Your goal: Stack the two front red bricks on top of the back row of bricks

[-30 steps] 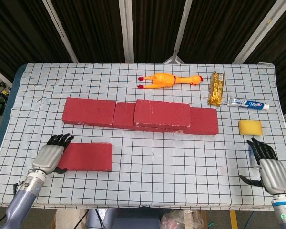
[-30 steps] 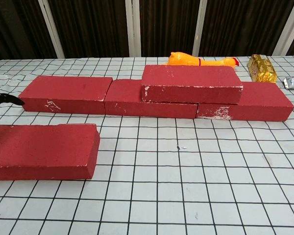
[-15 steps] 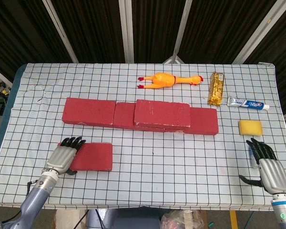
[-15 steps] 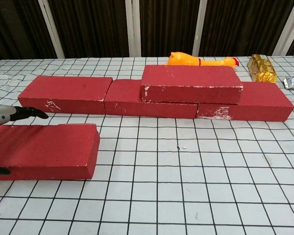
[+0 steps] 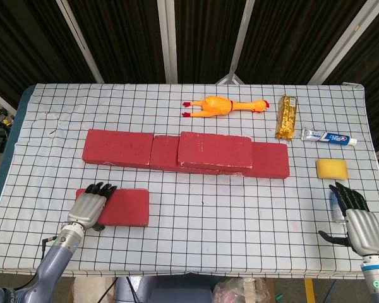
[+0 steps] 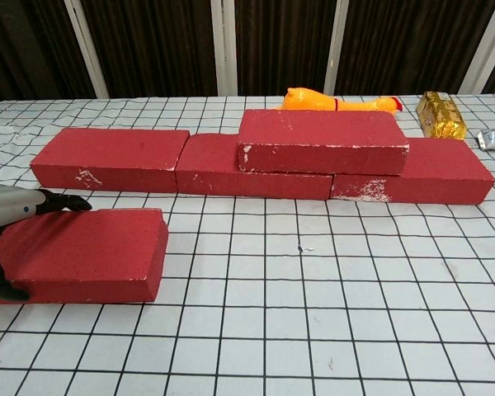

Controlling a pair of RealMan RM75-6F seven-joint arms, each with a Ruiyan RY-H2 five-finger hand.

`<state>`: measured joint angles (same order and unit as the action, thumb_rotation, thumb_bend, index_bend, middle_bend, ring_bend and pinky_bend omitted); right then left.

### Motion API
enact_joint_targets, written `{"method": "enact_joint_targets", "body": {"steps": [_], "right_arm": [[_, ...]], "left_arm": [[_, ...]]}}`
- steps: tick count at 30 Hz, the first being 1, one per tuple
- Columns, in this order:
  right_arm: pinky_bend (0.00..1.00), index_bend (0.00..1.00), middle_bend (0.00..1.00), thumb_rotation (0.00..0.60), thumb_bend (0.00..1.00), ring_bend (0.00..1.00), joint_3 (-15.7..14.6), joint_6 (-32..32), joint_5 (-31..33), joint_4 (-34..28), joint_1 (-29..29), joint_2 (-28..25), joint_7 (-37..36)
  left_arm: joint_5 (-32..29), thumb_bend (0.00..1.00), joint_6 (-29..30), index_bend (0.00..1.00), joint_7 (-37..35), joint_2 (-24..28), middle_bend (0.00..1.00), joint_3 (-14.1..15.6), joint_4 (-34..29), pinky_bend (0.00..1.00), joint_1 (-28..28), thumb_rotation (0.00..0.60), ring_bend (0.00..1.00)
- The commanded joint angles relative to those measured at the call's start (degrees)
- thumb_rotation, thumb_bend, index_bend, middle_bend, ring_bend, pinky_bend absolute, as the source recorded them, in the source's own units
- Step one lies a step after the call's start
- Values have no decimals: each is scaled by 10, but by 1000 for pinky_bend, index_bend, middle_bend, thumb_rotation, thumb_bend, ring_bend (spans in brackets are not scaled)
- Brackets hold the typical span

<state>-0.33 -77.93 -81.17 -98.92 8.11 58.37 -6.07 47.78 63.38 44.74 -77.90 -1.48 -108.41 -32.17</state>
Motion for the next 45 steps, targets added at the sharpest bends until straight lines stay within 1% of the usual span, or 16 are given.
{"method": "enact_joint_targets", "body": {"steps": [1, 9, 14, 18, 21, 24, 27, 28, 31, 34, 36, 40, 45], "right_arm": [[0, 45, 0, 600, 162, 0, 1, 2, -1, 0, -1, 0, -2], [0, 45, 0, 600, 161, 0, 7, 10, 3, 0, -2, 2, 0], [0, 45, 0, 600, 162, 0, 10, 11, 5, -2, -3, 3, 3], [0, 45, 0, 600, 162, 0, 14, 13, 12, -4, -5, 3, 4], [0, 45, 0, 600, 161, 0, 15, 17, 15, -4, -5, 4, 7], [0, 45, 0, 600, 162, 0, 17, 18, 18, -4, -5, 5, 11], [0, 45, 0, 600, 162, 0, 21, 20, 25, -2, -5, 7, 14], [0, 45, 0, 600, 162, 0, 23, 23, 28, -2, -4, 8, 15], [0, 45, 0, 600, 162, 0, 25, 27, 33, -1, -3, 8, 18], [0, 45, 0, 600, 162, 0, 27, 27, 36, -1, -4, 9, 19], [0, 45, 0, 600, 162, 0, 28, 27, 37, 0, -4, 11, 19], [0, 45, 0, 600, 161, 0, 29, 28, 37, 0, -6, 9, 18], [0, 45, 0, 600, 161, 0, 30, 27, 37, -2, -7, 8, 20]], "left_arm": [[-8, 0, 3, 81, 1, -4, 106, 1, 4, 95, -5, 600, 0], [-25, 0, 7, 178, 7, -9, 208, -2, 13, 95, -22, 600, 0], [-26, 0, -5, 211, -15, 11, 234, -20, -4, 95, -36, 600, 0], [-45, 0, -35, 214, -30, 58, 236, -44, -47, 95, -61, 600, 0], [-71, 0, -58, 219, -28, 104, 236, -64, -88, 95, -89, 600, 0], [-116, 0, -70, 224, -11, 146, 232, -83, -115, 96, -126, 600, 0], [-190, 0, -72, 218, 24, 170, 218, -95, -119, 95, -177, 600, 0], [-220, 0, -69, 216, 39, 172, 214, -99, -113, 96, -199, 600, 0], [-279, 0, -55, 213, 79, 166, 211, -100, -86, 96, -248, 600, 0], [-302, 0, -50, 211, 88, 151, 212, -100, -54, 96, -275, 600, 0], [-298, 0, -56, 210, 82, 142, 215, -97, -33, 96, -281, 600, 0], [-281, 0, -93, 215, 54, 124, 217, -92, 26, 95, -289, 600, 0], [-231, 0, -131, 237, 15, 102, 220, -88, 95, 95, -292, 600, 0]]}}
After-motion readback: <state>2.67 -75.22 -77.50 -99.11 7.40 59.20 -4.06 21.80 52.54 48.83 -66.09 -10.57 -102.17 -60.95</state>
